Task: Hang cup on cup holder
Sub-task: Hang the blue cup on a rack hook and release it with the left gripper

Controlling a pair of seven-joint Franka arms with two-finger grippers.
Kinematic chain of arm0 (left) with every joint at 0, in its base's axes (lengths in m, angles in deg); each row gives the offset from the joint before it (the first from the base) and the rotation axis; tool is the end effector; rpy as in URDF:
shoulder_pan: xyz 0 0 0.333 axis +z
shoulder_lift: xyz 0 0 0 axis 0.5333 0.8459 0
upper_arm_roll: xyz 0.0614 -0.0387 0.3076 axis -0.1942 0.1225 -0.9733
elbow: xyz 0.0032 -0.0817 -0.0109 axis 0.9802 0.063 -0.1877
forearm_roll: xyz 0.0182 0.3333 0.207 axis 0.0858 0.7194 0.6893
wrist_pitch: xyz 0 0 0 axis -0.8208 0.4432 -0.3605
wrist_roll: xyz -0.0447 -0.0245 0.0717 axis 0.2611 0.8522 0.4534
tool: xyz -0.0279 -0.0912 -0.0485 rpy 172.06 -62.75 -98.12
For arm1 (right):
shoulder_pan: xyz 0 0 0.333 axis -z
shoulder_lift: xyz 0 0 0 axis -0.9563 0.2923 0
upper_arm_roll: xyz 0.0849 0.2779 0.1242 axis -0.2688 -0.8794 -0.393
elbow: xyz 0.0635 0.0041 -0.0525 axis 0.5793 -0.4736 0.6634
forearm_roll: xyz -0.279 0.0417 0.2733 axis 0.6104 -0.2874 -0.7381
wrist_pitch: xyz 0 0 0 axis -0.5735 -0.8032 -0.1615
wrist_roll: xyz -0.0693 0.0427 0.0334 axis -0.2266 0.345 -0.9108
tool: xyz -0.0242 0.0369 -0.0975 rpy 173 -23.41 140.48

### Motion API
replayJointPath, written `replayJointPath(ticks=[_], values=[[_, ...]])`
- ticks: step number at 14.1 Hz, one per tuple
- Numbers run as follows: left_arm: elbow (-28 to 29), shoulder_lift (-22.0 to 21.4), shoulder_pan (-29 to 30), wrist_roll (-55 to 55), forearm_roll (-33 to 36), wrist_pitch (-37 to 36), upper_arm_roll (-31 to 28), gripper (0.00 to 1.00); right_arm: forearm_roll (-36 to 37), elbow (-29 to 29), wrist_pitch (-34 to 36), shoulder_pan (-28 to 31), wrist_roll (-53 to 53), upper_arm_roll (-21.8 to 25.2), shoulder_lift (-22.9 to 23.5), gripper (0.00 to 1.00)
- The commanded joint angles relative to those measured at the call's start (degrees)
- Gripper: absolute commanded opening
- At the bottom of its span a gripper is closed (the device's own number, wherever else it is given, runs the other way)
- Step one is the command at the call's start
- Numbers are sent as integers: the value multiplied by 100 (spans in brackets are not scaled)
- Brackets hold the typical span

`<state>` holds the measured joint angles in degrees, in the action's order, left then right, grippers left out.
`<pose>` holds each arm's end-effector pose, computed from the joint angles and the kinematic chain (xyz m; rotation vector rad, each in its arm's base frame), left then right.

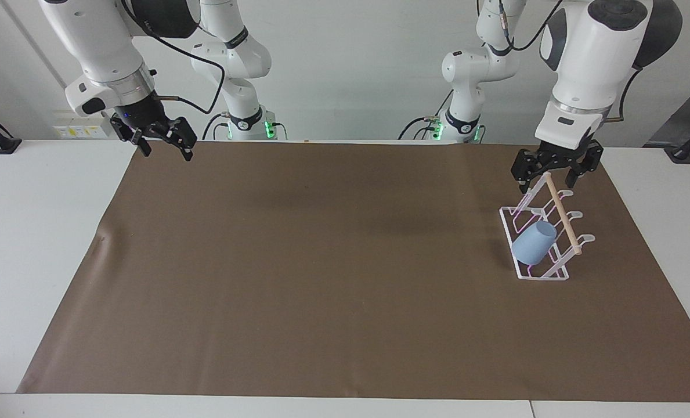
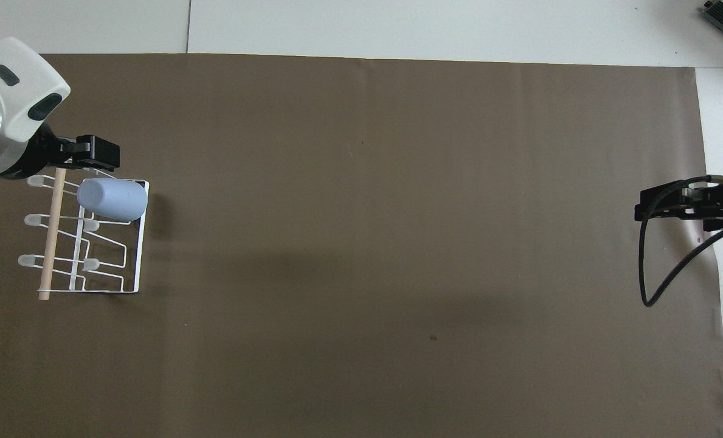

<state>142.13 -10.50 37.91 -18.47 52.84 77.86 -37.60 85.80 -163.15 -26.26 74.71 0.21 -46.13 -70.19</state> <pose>0.5717 -0.0987 0.6180 -3.0293 0.0688 -0.1595 0.5355 -0.0147 0.6124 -3.1180 0.2533 0.0444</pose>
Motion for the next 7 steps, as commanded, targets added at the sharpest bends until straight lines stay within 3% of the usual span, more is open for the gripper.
replayJointPath(ticks=[1,5,7], values=[[-535,109,73,-365,-533,-657,0,100,11,-127,39,31,-102,-31,-133,100],[-731,57,-180,-1179,-799,-932,-702,100,11,-127,39,31,-102,-31,-133,100],[-704,-178,-635,-1340,-799,-958,-1333,100,11,-127,39,31,-102,-31,-133,100]])
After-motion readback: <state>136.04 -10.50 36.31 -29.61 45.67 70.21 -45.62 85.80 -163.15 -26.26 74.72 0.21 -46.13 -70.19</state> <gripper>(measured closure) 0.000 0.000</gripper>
